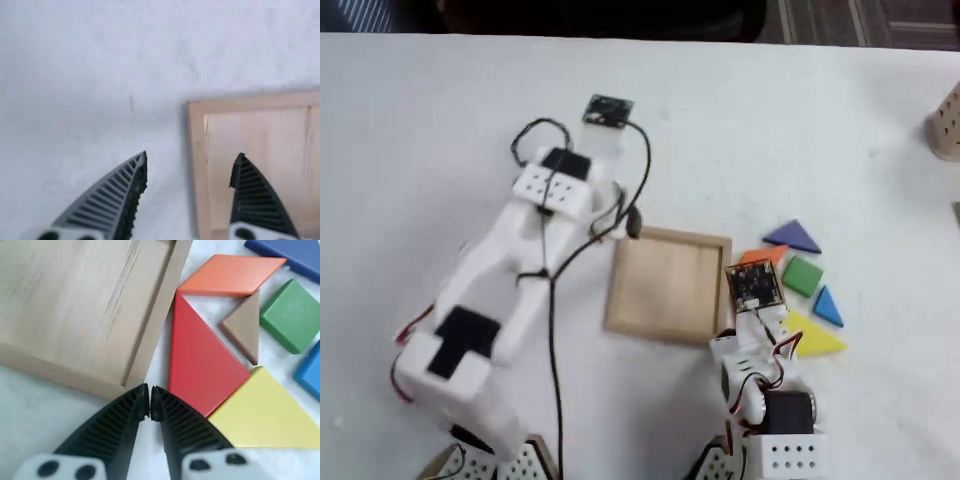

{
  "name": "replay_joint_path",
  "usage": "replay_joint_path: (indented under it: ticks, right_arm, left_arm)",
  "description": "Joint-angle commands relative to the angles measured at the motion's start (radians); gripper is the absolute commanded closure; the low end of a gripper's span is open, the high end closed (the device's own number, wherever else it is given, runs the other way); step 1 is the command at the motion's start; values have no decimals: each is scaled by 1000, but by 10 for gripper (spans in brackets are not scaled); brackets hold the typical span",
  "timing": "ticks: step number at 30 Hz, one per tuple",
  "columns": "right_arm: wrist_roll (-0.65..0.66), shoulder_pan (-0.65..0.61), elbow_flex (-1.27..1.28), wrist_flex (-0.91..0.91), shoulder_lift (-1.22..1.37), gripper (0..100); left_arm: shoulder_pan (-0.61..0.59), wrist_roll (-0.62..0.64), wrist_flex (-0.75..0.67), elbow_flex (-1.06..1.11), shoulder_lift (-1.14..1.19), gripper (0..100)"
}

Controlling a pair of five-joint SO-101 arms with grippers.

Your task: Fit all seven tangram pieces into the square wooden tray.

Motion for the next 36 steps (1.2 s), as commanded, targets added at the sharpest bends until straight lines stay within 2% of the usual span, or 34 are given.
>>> replay_joint_path:
  ticks: [1, 6, 11, 21, 27, 33, 36]
  right_arm:
    - [-9, 1, 5, 1, -15, 981]
    - [-9, -2, 5, 1, -15, 981]
    - [-9, -1, 5, 1, -15, 981]
    - [-8, -7, 5, -1, -15, 981]
    - [-11, -168, 5, 1, -15, 981]
    - [-6, -179, 5, 1, -16, 981]
    - [-6, -174, -17, 1, -18, 981]
  left_arm:
    - [-36, -3, -109, 166, -174, 717]
    - [-137, -3, -299, 425, -292, 717]
    - [-222, -3, -408, 528, -323, 717]
    - [-242, -3, -419, 529, -323, 718]
    - [-243, -3, -419, 532, -323, 722]
    - [-242, -9, -427, 525, -323, 894]
    - [-243, -11, -476, 532, -323, 928]
